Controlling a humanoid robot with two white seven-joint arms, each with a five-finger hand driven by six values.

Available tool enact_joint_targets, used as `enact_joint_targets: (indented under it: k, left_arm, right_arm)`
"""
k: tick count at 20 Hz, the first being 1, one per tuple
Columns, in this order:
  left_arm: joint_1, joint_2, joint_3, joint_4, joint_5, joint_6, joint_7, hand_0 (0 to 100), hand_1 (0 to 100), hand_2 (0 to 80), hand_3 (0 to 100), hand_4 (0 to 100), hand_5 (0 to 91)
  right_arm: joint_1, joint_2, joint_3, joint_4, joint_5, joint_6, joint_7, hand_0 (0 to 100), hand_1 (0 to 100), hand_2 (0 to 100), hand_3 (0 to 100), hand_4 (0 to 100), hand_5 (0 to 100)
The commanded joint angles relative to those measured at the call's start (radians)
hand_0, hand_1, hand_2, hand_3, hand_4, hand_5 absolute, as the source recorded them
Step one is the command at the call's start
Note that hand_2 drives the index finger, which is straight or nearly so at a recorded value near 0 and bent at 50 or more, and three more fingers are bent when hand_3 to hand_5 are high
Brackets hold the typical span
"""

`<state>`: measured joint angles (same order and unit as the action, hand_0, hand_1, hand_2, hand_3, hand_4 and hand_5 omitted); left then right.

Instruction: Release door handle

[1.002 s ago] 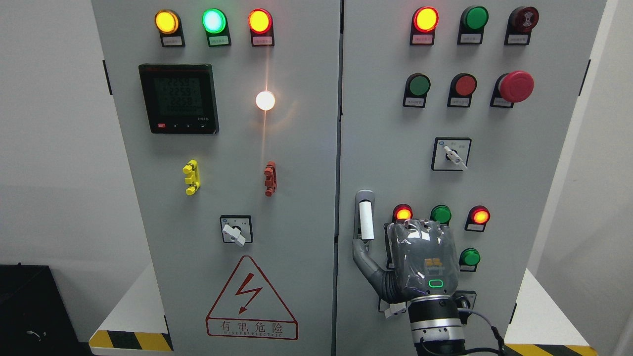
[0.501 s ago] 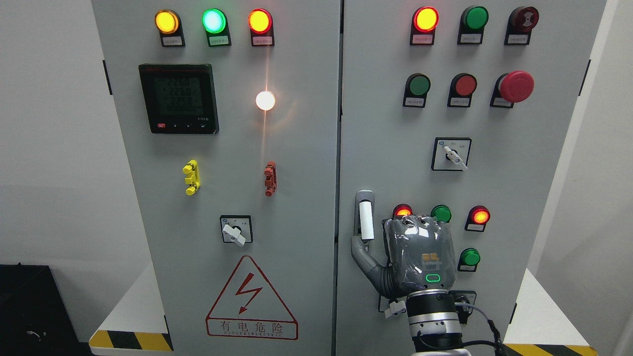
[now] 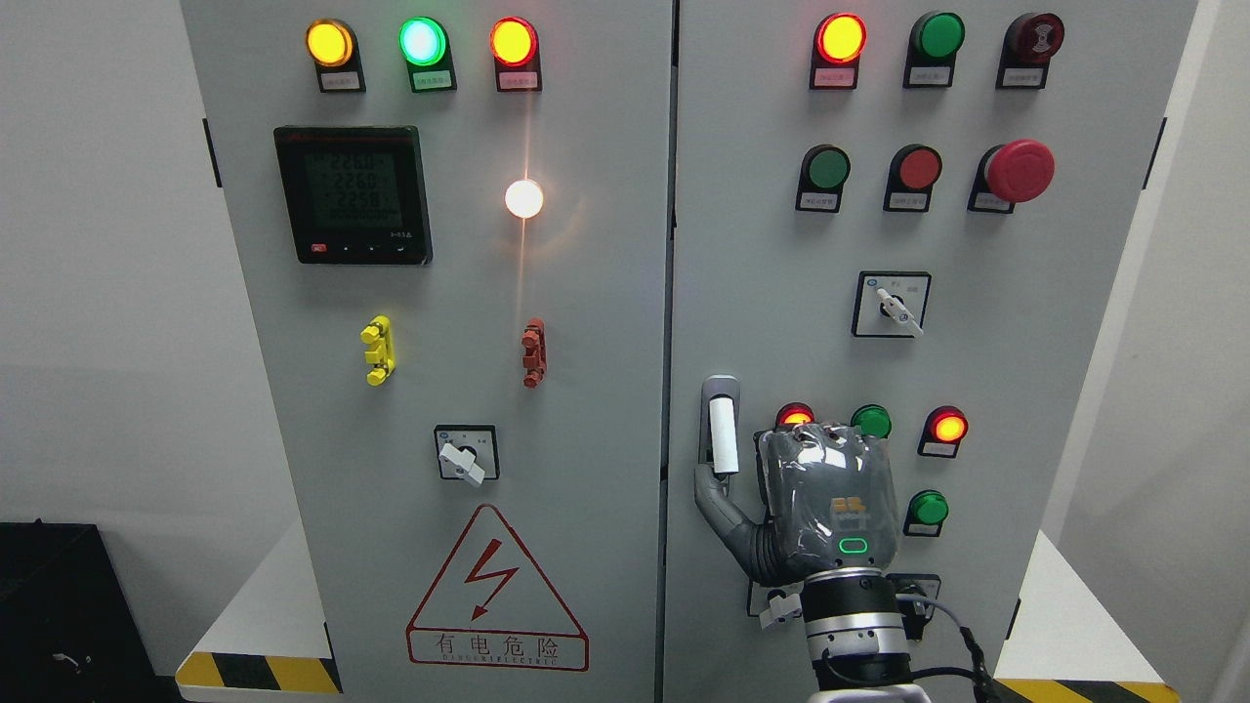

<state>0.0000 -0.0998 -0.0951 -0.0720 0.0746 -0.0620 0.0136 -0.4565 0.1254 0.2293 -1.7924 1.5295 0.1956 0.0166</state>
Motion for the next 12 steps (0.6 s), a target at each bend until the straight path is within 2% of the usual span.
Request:
enact_joint_targets:
  k: [1,12]
  left_arm:
    - [0.017,0.000,0.000,0.000,0.001,-0.001,0.000,12,56,0.0,0,0,0.0]
    - [0.017,0.000,0.000,0.000,-0.001,-0.001,0.000,12,56,0.0,0,0,0.0]
  right_arm:
    - [-0.002,0.000,-0.001,0.008,0.000,0.001,-0.006,37,29,97,100,100,100]
    - [-0.001,0.000,-0.001,0.008,0.000,0.005,-0.007,42,29,96,100,100,100]
